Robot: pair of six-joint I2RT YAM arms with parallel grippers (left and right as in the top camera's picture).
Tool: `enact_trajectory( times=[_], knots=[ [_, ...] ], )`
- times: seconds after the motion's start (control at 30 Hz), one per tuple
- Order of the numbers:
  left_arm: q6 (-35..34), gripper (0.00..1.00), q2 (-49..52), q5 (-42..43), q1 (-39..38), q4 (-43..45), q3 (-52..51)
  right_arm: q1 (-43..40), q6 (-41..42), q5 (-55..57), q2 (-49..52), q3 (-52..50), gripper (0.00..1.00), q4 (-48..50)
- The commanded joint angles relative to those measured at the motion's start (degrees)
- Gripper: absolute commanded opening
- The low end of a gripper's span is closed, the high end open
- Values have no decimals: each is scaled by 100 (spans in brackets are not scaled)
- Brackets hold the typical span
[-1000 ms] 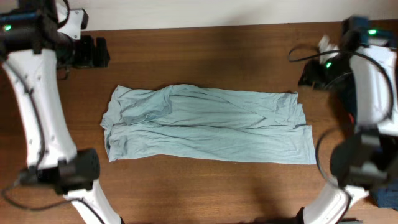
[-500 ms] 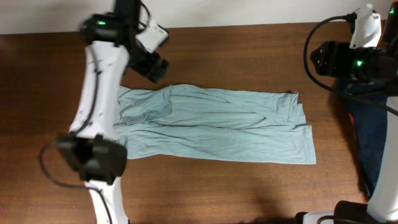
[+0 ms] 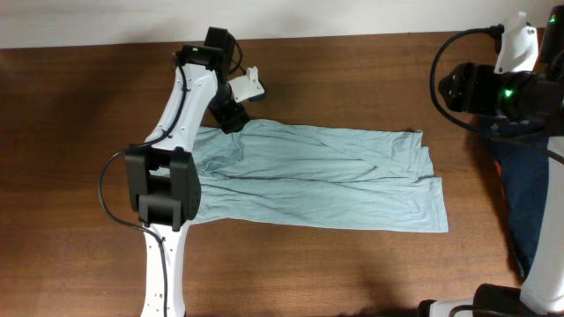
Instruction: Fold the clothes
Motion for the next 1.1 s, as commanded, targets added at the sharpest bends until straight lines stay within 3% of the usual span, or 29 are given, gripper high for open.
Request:
enact_trajectory(
  times=[0.0, 0.07, 0.17, 0.43, 0.57, 0.67, 1.07],
  knots=[
    [238, 67, 192, 210, 7, 50, -4, 20, 50, 11, 4, -15, 71, -2],
    [179, 65, 188, 107, 48, 55, -4, 20, 48, 11, 4, -15, 71, -2],
    [-195, 75, 140, 0, 144, -26, 2, 20, 48, 13, 4, -15, 71, -2],
    [-186, 92, -199, 448, 376, -70, 2, 20, 50, 9, 175, -15, 71, -11],
    [-125, 90, -149, 955, 396, 46, -61, 20, 50, 11, 221, -15, 71, -44],
    [-127, 84, -149, 1038, 385, 170, -66, 20, 50, 11, 221, -15, 71, -70],
    [-127, 80, 83, 1270, 380, 372, -87, 20, 50, 11, 221, -15, 71, -195]
  ],
)
